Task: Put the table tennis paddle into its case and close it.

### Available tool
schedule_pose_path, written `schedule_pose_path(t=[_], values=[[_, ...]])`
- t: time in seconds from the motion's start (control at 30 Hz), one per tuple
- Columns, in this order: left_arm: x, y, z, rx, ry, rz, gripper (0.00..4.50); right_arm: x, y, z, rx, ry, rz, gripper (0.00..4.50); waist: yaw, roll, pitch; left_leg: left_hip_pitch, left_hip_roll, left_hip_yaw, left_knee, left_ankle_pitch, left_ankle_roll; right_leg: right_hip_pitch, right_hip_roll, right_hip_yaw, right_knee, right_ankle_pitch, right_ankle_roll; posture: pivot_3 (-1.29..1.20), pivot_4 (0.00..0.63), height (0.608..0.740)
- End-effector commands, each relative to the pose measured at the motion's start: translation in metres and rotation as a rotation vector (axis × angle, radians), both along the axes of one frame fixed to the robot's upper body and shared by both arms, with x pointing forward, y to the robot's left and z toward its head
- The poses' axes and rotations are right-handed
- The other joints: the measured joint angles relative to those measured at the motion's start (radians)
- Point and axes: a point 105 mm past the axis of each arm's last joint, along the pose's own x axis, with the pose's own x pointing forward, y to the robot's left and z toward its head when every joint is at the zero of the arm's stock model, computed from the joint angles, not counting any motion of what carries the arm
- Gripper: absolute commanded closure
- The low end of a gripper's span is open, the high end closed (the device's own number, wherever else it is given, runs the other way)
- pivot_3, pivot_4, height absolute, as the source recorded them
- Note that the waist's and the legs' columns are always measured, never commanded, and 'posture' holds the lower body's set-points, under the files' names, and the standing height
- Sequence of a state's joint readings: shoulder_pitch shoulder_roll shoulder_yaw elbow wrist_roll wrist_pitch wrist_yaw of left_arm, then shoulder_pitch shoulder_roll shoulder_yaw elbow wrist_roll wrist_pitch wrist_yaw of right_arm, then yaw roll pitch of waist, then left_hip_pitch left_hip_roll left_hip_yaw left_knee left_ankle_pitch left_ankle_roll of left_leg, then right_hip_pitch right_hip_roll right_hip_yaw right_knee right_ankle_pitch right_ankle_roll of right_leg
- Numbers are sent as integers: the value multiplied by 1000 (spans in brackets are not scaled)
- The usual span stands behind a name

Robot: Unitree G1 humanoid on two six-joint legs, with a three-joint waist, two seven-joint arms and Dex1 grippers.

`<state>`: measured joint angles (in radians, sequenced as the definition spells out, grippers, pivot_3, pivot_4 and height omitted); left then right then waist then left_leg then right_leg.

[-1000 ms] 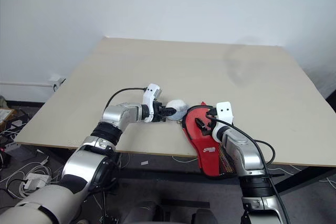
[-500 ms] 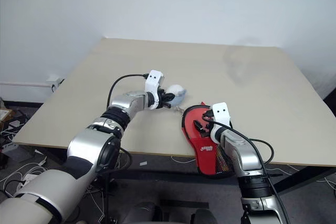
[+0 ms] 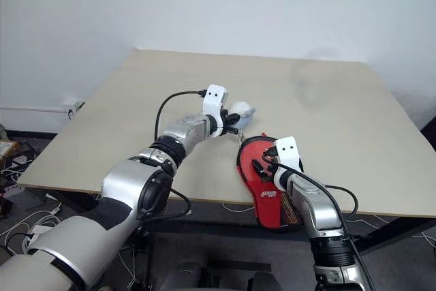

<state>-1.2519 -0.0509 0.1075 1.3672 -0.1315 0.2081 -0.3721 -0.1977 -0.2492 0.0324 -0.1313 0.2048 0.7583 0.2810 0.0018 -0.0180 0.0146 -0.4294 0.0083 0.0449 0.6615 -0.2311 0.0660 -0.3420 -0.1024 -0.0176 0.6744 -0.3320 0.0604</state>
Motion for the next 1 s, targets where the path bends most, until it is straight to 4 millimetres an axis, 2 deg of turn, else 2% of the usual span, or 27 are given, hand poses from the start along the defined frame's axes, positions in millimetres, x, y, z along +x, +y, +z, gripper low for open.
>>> schedule_pose_path(t=[0.03,0.23,0.37,0.53,0.67,0.77,0.87,1.0], values=[[7,-21,53,-94,-151,-13,4080,-35,1,-52,-26,242,18,174,0,0,0,0,0,0,0,0,0,0,0,0,0,0,0,0,0,715],[3,-37,55,-153,-132,-3,4080,-41,0,-50,-32,241,23,174,0,0,0,0,-1,0,0,0,0,0,0,0,0,0,0,0,0,715],[-3,-48,50,-134,-146,-24,4080,-43,1,-51,-31,243,24,174,1,0,0,0,-1,0,0,0,1,0,-1,0,0,0,0,0,0,715],[-14,-61,34,-65,-136,-120,4080,-41,3,-50,-34,239,27,174,0,0,0,0,-3,0,0,0,1,1,0,0,0,0,0,0,0,715],[-25,-65,20,-10,-134,-240,2942,-38,2,-48,-34,231,28,174,0,0,0,0,-3,0,0,0,1,1,0,-1,-1,0,0,0,0,715],[-30,-61,10,30,-129,-309,1914,-34,0,-44,-23,216,25,174,-1,0,0,0,-3,0,0,0,1,1,0,0,-1,0,0,0,0,715],[-34,-53,-1,51,-112,-374,1914,-28,-5,-32,6,173,29,174,-1,0,0,0,-2,0,0,0,1,0,0,0,-1,0,0,0,0,715],[-33,-38,-10,44,-75,-377,1914,-24,-12,-13,46,116,59,174,0,0,0,0,-2,0,0,0,1,0,0,0,-1,0,0,0,0,715]])
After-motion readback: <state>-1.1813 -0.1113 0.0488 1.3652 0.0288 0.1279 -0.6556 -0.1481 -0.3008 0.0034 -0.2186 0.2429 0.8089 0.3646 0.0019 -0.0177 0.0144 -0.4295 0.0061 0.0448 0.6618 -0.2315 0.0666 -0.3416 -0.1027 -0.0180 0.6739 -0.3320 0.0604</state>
